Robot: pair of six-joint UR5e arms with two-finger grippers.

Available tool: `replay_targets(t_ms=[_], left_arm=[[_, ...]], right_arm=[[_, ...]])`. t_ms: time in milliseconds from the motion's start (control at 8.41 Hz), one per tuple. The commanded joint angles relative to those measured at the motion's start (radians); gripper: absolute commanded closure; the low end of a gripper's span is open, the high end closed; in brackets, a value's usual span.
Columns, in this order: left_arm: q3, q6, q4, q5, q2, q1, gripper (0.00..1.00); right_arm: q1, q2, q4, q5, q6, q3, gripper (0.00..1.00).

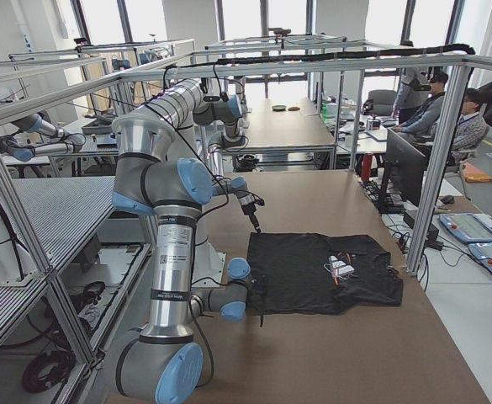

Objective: Fold clothes
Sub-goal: 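Lower the left gripper onto the hem corner and grasp both corners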

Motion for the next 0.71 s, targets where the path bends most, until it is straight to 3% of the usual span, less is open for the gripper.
replay_targets(t_ms=[0, 119, 238, 476, 595], left_arm=[[0.019, 0.000, 0.000, 0.031, -0.001, 0.029, 0.00], [0.032, 0.000, 0.000, 0.046, -0.004, 0.034, 0.01], [0.032, 0.000, 0.000, 0.046, -0.004, 0.034, 0.24], [0.027, 0.000, 0.000, 0.055, -0.004, 0.043, 0.99], [0.026, 0.000, 0.000, 0.062, -0.006, 0.046, 1.00]], right_arm=[[0.002, 0.000, 0.000, 0.000, 0.000, 0.000, 1.00], [0.002, 0.000, 0.000, 0.000, 0.000, 0.000, 1.00], [0.000, 0.002, 0.000, 0.000, 0.000, 0.000, 1.00], [0.000, 0.011, 0.000, -0.001, 0.000, 0.000, 1.00], [0.002, 0.011, 0.000, -0.001, 0.000, 0.000, 1.00]])
